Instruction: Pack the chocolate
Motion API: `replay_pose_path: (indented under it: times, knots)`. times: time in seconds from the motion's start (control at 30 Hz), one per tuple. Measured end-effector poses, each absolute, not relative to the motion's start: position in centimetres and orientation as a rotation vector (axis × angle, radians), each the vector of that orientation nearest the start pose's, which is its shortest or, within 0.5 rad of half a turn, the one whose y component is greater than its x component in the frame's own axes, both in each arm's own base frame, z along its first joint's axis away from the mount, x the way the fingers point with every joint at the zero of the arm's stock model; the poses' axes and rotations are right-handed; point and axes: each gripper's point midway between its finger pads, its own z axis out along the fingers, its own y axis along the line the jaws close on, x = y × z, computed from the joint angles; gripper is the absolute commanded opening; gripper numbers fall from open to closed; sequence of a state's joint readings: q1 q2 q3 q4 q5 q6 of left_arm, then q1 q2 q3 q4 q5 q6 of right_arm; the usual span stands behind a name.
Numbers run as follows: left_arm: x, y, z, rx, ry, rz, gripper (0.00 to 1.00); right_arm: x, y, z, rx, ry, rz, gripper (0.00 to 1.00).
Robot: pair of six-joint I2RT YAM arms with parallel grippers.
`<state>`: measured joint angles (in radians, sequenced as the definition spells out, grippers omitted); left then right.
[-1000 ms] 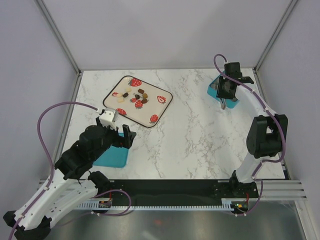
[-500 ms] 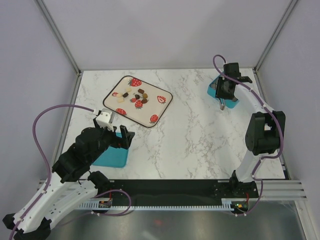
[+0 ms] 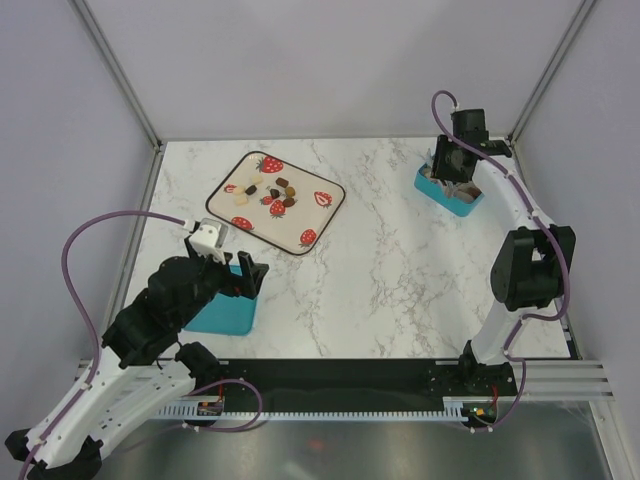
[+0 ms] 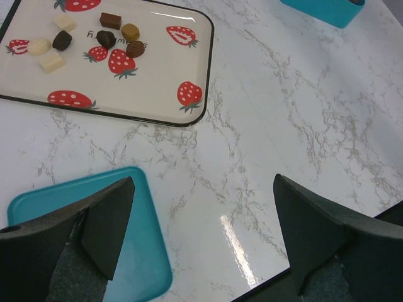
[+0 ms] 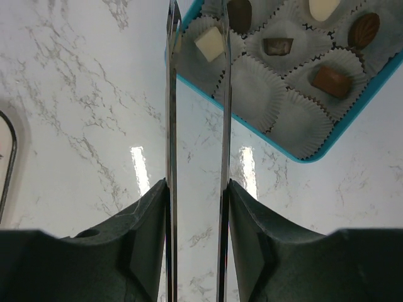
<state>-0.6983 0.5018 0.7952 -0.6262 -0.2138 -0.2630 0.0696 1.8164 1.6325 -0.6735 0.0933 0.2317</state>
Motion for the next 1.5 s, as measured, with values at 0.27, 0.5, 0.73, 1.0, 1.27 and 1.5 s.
replay_pose_path:
  times: [0.27,0.5,0.73,1.0,1.27,1.5]
  knots:
    - [18.8,-12.2,25.7,0.258,1.871,-0.460,1.00,46.0,8.2,20.0,0.108,2.353,0.146,0.48]
    - [18.4,-11.5,26.6,0.232,1.828,-0.464,1.00,41.6,22.9,20.2,-0.271,2.310,0.355,0.50]
    - [18.4,-11.2,26.8,0.222,1.816,-0.461,1.00,39.7,30.0,17.3,-0.467,2.291,0.410,0.51]
    - [18.5,-11.0,26.9,0.211,1.814,-0.449,1.00,38.5,33.3,11.3,-0.651,2.340,0.351,0.53]
    - [18.5,-11.0,26.9,0.209,1.814,-0.447,1.00,37.8,35.3,9.4,-0.730,2.335,0.331,0.53]
    - [18.5,-11.0,26.9,0.210,1.814,-0.447,1.00,38.7,36.4,7.6,-0.746,2.341,0.306,0.53]
